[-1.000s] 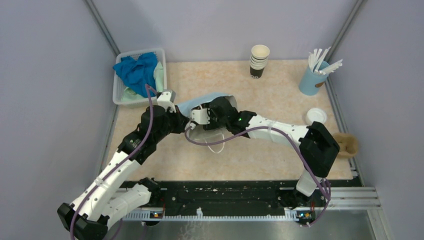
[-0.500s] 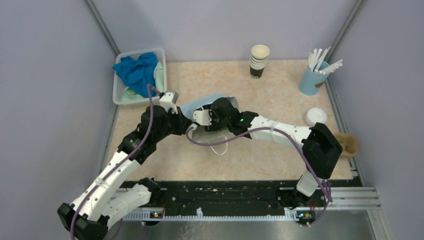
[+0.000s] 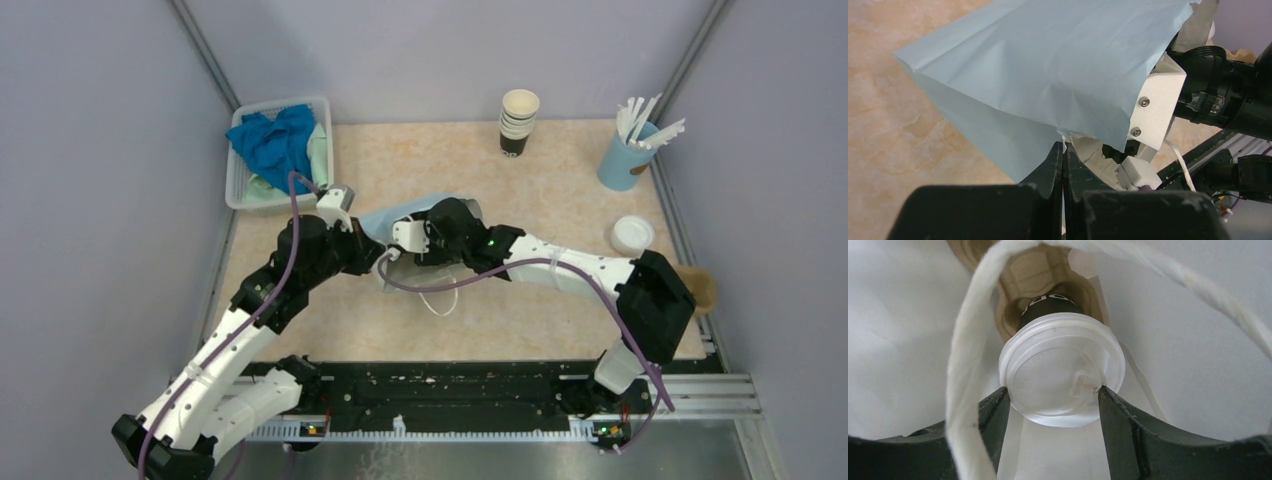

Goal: Pack the takeout coffee

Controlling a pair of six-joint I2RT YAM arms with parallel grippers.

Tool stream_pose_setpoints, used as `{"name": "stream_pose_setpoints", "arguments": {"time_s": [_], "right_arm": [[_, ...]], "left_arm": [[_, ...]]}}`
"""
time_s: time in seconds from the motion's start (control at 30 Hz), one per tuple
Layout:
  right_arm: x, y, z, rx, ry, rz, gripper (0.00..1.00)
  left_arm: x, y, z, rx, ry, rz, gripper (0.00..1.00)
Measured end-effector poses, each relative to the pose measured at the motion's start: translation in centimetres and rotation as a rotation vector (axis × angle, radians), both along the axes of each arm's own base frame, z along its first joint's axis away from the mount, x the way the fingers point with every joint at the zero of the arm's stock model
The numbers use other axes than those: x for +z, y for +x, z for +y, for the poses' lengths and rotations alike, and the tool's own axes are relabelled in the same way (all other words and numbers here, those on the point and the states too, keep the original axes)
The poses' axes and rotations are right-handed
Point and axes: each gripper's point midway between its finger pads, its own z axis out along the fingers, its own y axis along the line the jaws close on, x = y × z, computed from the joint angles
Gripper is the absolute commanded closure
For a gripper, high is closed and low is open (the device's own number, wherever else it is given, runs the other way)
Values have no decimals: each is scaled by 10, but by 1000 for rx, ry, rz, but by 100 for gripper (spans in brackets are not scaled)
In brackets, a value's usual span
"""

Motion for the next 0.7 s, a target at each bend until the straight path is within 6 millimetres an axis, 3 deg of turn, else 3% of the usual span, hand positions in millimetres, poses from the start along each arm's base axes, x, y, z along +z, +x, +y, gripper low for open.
{"name": "stream_pose_setpoints", "arguments": {"time_s": [0.3, 0.7], "right_arm": [[-24, 2, 2, -82, 22, 64, 37], [-28, 10, 5, -135, 15, 45, 36]], "left_arm": [[-5, 0, 5, 30, 17, 18, 100], [-7, 2, 8, 50, 24, 21, 100]]}}
